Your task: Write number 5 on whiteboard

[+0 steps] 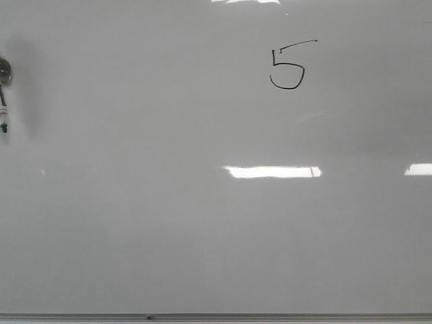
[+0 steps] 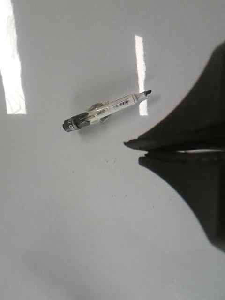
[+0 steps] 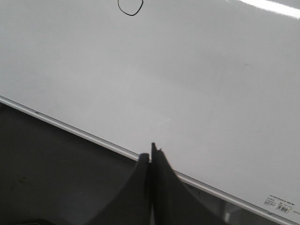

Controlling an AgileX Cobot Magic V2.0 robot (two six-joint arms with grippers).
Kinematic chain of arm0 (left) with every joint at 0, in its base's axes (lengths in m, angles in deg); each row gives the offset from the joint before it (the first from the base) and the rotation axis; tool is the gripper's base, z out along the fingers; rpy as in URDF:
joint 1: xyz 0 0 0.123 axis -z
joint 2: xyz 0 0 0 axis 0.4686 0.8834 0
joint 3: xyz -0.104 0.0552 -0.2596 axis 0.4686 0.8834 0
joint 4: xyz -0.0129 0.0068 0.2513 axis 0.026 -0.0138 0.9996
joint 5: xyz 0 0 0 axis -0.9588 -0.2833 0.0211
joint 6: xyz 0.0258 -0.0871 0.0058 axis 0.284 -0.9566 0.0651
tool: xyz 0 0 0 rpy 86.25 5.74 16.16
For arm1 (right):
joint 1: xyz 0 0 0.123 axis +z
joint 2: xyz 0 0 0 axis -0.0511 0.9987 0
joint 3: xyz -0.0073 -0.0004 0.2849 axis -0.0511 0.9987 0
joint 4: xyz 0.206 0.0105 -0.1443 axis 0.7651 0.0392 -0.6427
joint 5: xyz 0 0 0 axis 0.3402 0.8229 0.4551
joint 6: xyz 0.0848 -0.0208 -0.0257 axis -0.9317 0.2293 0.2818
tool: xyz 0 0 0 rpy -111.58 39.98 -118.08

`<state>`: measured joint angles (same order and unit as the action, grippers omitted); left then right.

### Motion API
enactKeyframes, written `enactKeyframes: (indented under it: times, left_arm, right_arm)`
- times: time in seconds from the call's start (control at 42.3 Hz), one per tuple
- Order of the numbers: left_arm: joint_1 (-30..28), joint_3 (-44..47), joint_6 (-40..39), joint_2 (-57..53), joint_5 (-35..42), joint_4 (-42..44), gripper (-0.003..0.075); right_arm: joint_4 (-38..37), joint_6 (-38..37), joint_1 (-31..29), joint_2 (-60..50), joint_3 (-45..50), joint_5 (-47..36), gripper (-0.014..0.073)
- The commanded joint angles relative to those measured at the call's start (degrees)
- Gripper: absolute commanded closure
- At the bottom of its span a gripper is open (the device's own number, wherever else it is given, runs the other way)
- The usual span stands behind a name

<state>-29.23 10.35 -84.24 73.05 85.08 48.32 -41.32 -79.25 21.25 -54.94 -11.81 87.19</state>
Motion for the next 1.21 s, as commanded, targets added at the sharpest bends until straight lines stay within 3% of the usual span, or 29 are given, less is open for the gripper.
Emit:
enactKeyframes:
  times: [0.0,0.355,0.544,0.733,0.969,1.182]
  left_arm:
    - [0.43,0.25,-0.5,-0.88,4.63,-0.55,0.0741]
    - [0.43,0.25,-0.5,-0.88,4.63,-0.55,0.0741]
    - [0.43,0.25,-0.5,-0.88,4.63,-0.55,0.0741]
    - [0.43,0.25,-0.5,-0.88,4.63,-0.55,0.0741]
    - [0.43,0.25,-0.5,-0.88,4.63,-0.55,0.0741]
    - [0.43,0.25,-0.5,-0.88,4.63,-0.55,0.0741]
  right_arm:
    - [-0.43,0.09,-0.48,0.23,-1.22,-3.52,0.0662]
    - [-0.69,0.09,-0.73,-0.34,-0.52,-3.69,0.0662]
    - [1.32,0.77,-9.95,-5.76,6.23,-8.21,0.0659]
    - [15.18,17.08,-21.36,-15.56,19.03,-22.71,0.0659]
    - [16.71,17.25,-25.56,-24.14,34.82,-46.45,0.0662]
    - [16.72,17.2,-25.09,-27.57,45.77,-58.07,0.0662]
